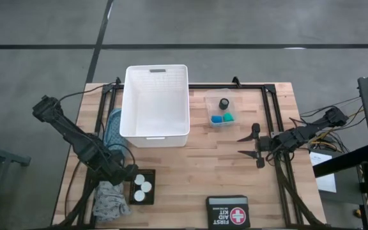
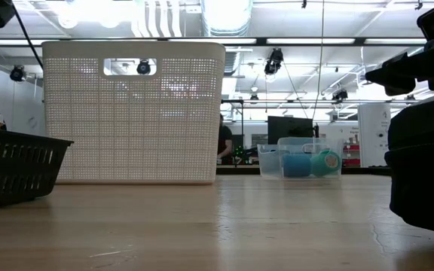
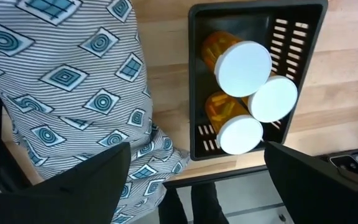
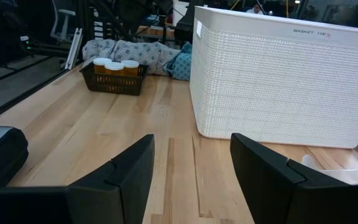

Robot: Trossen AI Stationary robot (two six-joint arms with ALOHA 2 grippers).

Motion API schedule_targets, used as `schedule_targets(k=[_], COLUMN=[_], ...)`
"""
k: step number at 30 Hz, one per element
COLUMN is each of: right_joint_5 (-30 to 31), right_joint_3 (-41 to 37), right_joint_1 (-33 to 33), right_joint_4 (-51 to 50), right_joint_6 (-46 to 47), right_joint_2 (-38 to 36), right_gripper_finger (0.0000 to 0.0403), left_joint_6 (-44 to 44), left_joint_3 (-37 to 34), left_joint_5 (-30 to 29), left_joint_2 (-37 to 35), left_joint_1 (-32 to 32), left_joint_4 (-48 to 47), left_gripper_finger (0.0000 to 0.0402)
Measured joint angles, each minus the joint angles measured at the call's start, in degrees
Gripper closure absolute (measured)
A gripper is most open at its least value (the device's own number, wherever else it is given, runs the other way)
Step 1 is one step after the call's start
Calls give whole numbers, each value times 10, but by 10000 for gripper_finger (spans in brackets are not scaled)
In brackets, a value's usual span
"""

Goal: Pick & place medical supplies in basket/bin
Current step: Put the light gray patient gown into the white bin

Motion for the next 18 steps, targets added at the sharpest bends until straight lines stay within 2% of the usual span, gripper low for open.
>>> schedule_targets(k=[18], right_joint_5=[0], right_joint_3=[0], right_joint_1=[0], right_joint_4=[0], right_joint_6=[0], right_joint_2=[0], right_gripper_finger=[197], left_joint_6=[1], left_joint_3=[0], left_joint_5=[-1], left_joint_2=[0], left_joint_1=[0], left_joint_4=[-25], left_gripper_finger=[30])
